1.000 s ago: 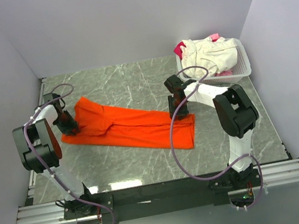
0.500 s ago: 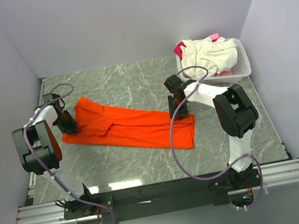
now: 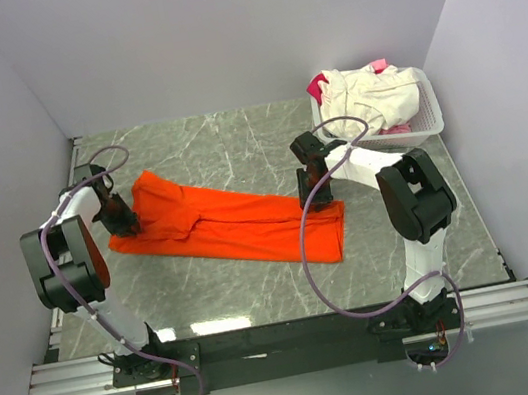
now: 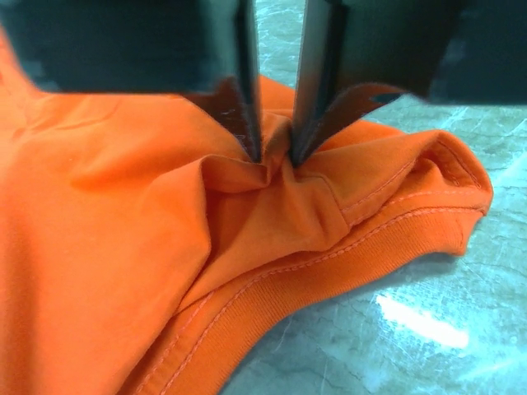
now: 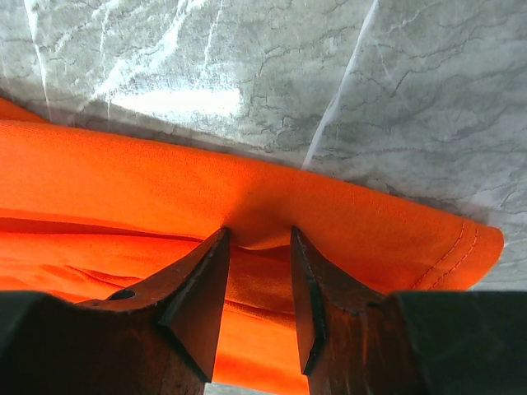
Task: Fold and stack the t-shirts
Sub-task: Fold the tshirt
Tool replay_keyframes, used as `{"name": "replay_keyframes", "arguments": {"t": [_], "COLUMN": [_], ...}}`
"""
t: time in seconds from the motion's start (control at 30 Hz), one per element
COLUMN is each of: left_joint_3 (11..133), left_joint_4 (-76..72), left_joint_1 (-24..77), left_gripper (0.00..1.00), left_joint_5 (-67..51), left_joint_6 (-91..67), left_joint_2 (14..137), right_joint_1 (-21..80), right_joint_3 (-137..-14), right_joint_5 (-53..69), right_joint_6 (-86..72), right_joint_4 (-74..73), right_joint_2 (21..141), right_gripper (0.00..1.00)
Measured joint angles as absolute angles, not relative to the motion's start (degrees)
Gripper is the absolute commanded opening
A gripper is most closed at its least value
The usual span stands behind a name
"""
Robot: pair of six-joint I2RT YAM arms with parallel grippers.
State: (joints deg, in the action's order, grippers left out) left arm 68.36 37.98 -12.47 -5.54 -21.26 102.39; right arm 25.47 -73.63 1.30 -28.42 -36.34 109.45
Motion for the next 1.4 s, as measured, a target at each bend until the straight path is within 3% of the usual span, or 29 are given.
{"name": "replay_keyframes", "arguments": {"t": [0.2,0.4,1.07,1.4], "left_joint_3": [68.36,67.68,68.23,68.49], "left_joint_4": [38.35,38.48,40.32,40.84], "left_joint_1": [-12.47,-12.47,-12.47,-12.47], "left_gripper": [0.31,0.25,0.32,0.31], "left_joint_5": [-5.82,-6.15,-6.22,-6.79], "left_joint_6": [-21.74,-21.78,-21.93,-22.0], "left_joint_2": [102.26,101.62,100.86,100.86], "right_joint_1": [25.3,25.23,25.23,25.17], "right_joint_3": [-73.63,-73.63,-73.63,-73.63], "right_joint_5": [1.61,1.72,1.8,2.02], "right_joint_6": [-28.42,-28.42,-28.23,-27.79], "right_joint_4": [-36.32,-36.32,-36.32,-36.32], "right_joint_2": [109.45,109.47,109.47,109.54], "right_gripper": [0.43,0.43,0.43,0.43]}}
